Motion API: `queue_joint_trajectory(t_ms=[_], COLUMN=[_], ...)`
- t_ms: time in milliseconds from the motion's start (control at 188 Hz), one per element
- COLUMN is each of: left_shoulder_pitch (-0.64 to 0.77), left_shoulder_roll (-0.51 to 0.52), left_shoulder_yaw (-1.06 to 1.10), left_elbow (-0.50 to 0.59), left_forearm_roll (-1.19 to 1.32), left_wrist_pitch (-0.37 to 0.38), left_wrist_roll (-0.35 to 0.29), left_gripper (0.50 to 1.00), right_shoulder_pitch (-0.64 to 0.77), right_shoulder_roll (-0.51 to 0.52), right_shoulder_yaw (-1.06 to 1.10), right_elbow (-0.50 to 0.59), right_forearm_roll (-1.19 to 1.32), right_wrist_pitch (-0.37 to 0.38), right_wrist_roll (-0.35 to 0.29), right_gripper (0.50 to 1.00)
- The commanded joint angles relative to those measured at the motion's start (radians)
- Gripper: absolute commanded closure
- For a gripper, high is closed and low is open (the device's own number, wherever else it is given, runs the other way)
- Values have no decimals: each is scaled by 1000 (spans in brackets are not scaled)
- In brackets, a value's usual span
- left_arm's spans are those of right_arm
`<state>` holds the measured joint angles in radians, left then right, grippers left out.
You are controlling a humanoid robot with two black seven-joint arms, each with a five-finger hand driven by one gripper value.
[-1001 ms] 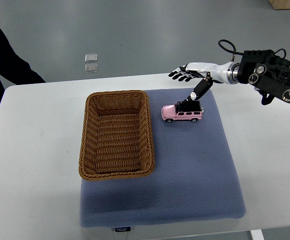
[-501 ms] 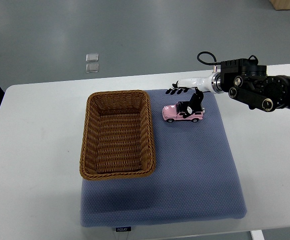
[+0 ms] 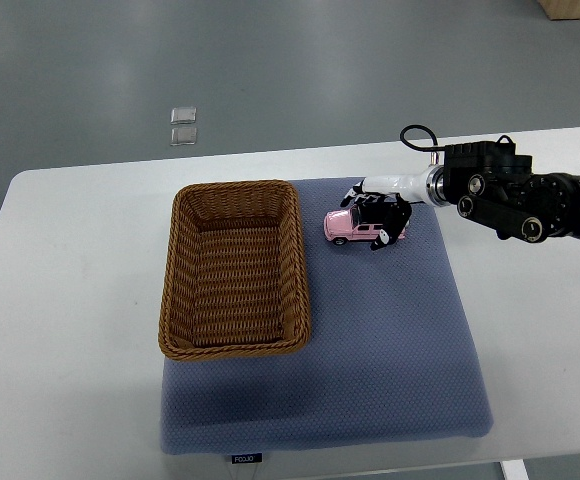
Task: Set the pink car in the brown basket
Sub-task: 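Lower the right hand over the pink car and close fingers around it, then lift the pink car with the right hand and carry it upward, then move the held car over the wicker basket and lower it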
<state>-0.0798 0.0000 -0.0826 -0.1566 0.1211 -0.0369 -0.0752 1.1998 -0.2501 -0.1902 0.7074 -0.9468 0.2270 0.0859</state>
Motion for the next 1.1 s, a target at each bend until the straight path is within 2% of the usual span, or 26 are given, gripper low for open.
queue_joint_trajectory(t_ms=[0,101,229,426,591,692,847,1001,1097], left_shoulder_pitch=[0,0,0,0,0,0,0,0,0], left_shoulder_roll=[0,0,0,0,0,0,0,0,0], left_shoulder_yaw=[-2,-2,-2,-2,0,0,0,-2,0], left_elbow=[0,0,2,2,0,0,0,0,-1], left_forearm_roll=[-1,0,-1,-1,-1,0,0,0,0], left_wrist_pitch=[0,0,0,0,0,0,0,0,0], left_wrist_roll=[0,0,2,2,2,3,3,3,3], left_gripper=[500,500,500,500,500,500,500,500,500], right_shoulder_pitch=[-5,-5,0,57,139,185,245,302,317], right_shoulder_roll=[0,0,-12,-92,-181,-192,-152,-43,58], right_shoulder_yaw=[0,0,0,3,9,8,9,3,2], right_elbow=[-3,-5,-6,17,106,133,141,139,113], right_forearm_roll=[-1,-1,-1,3,16,19,36,155,180], right_wrist_pitch=[-9,-9,-5,18,46,52,60,63,54], right_wrist_roll=[0,2,3,5,6,6,9,8,6], right_gripper=[799,918,1000,1000,1000,1000,1000,1000,1000])
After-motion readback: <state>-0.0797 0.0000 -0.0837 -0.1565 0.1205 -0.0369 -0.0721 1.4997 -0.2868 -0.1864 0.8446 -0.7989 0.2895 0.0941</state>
